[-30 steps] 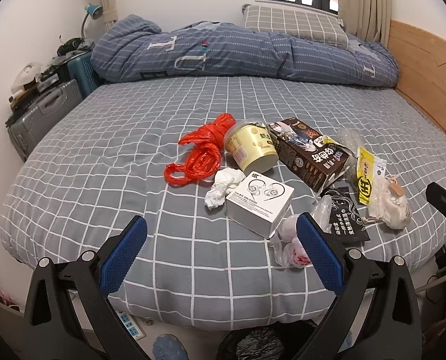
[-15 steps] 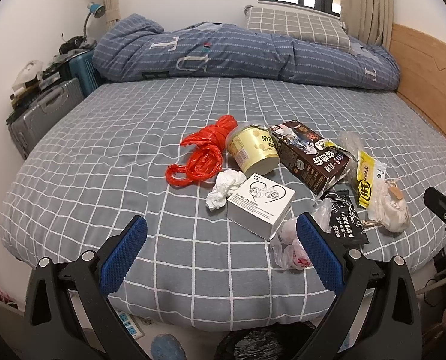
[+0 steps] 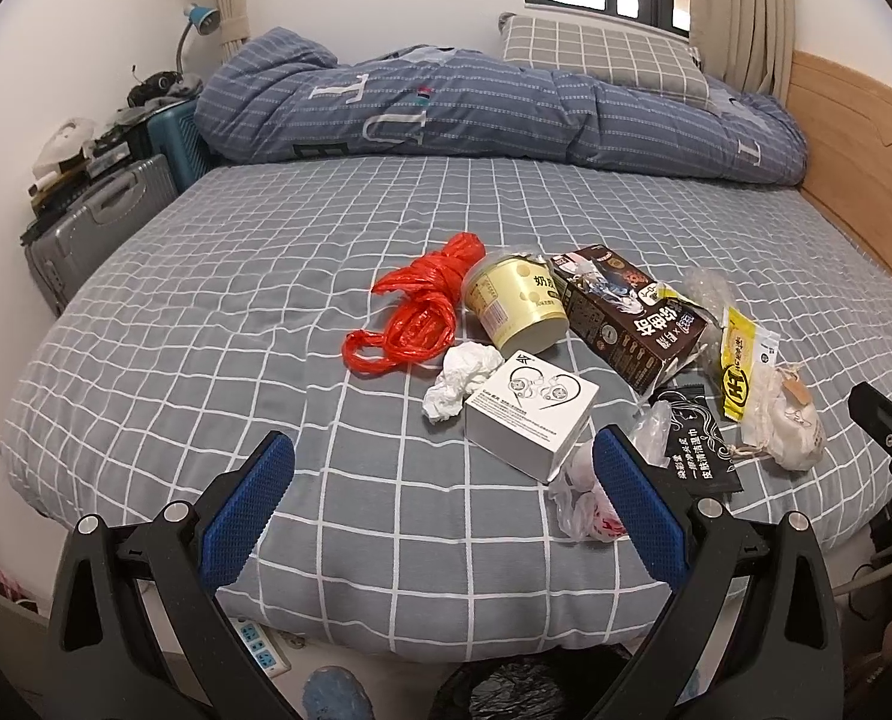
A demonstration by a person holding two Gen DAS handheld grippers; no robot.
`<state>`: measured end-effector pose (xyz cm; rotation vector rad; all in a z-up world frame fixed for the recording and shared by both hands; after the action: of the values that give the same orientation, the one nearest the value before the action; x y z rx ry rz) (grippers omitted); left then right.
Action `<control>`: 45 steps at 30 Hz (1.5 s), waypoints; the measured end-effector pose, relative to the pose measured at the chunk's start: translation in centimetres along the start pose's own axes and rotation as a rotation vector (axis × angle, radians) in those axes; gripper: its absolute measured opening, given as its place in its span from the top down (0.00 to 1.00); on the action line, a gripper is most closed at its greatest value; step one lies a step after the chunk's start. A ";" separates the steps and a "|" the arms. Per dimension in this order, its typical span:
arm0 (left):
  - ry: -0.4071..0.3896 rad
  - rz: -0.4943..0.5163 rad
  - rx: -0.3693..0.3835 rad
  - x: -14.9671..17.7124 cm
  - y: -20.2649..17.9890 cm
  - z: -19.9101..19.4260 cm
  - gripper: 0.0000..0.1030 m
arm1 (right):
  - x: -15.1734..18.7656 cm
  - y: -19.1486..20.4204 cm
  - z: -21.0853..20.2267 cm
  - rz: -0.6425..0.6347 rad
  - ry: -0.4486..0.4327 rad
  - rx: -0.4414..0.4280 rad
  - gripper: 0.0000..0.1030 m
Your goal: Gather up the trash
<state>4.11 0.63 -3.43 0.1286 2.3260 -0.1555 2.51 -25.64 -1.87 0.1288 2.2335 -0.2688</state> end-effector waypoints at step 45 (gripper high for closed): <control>0.120 0.056 0.064 1.9 -5.8 6.1 0.06 | 2.5 -4.5 4.9 -0.006 0.099 0.080 0.07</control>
<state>6.35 -5.98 -8.53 0.2407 2.4346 -0.1990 3.86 -31.19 -6.15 0.1814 2.3223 -0.3619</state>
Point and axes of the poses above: each gripper's, at about its wrist camera, not at the fingertips, and z roughly the way its jaws point, y to its left, x to its underside, the point moved 6 cm from there along z, roughly the way its jaws point, and after that the axes turned 10 degrees about x, right-handed, at the moved point
